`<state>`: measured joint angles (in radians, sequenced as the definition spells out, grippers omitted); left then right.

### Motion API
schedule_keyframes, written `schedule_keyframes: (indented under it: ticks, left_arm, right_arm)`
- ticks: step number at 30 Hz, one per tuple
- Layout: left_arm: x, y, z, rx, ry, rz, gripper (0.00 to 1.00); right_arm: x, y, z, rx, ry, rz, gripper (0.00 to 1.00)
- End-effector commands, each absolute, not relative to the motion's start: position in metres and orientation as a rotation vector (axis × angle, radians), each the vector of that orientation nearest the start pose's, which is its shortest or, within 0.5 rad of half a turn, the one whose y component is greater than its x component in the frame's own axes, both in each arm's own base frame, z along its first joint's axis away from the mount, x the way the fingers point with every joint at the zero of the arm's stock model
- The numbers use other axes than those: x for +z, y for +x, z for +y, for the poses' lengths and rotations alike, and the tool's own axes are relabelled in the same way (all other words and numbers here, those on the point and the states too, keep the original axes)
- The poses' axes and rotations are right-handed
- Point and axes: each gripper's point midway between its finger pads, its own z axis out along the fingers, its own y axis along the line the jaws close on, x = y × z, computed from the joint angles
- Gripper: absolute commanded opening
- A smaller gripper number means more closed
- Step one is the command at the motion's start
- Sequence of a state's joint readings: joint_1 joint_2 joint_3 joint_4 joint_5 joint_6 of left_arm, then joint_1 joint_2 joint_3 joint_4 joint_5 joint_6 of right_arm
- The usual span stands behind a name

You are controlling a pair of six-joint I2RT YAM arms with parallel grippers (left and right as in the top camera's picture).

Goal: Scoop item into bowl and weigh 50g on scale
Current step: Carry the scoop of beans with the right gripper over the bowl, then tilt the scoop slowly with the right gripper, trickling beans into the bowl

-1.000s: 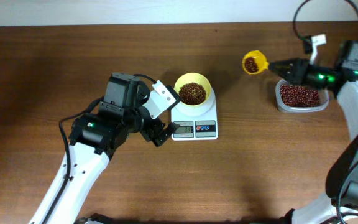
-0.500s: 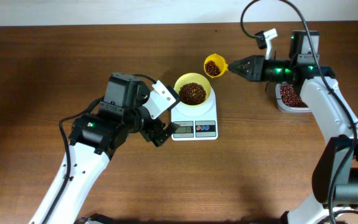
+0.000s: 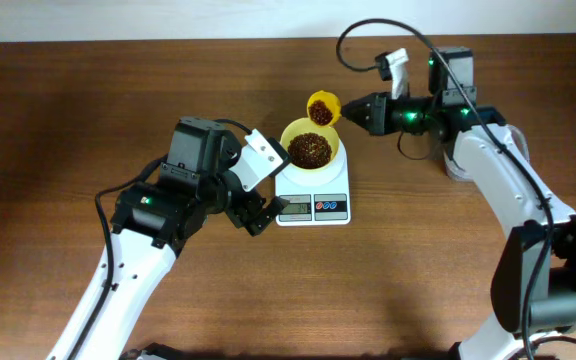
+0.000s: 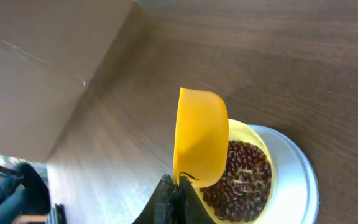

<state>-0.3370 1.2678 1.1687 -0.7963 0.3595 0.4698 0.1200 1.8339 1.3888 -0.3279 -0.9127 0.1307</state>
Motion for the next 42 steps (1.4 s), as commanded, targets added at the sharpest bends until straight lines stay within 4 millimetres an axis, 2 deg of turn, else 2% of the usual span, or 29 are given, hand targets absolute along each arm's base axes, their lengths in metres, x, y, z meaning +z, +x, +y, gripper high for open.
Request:
schedule_keyframes:
  ticks: [1, 6, 14, 20, 25, 42]
  left_arm:
    - [0.2165, 0.2989, -0.1666, -0.385, 1.073, 2.176, 0.99]
    - [0.2165, 0.2989, -0.1666, -0.385, 1.073, 2.176, 0.99]
    - [0.2165, 0.2988, -0.1666, -0.385, 1.073, 2.177, 0.99]
    - [0.2165, 0.2989, -0.1666, -0.385, 1.073, 2.176, 0.99]
    - [0.2165, 0.2988, -0.1666, -0.385, 1.073, 2.177, 0.99]
    - [0.2167, 0.2989, -0.1666, -0.385, 1.073, 2.176, 0.99]
  right_arm:
    - [0.1884, 0.4381, 0.2086, 1.113, -0.641, 2.134, 0.04]
    - [0.1865, 0.4386, 0.21, 1.066, -0.696, 2.112, 0.04]
    - [0.1864, 0.4386, 0.21, 0.862, -1.035, 1.887, 0.04]
    - [0.1863, 0.4389, 0.2094, 0.754, -1.185, 1.762, 0.04]
    - [0.1863, 0.439, 0.2094, 0.722, -1.226, 1.724, 0.04]
    - [0.1816, 0.4379, 0.2072, 0.718, -1.221, 1.757, 0.04]
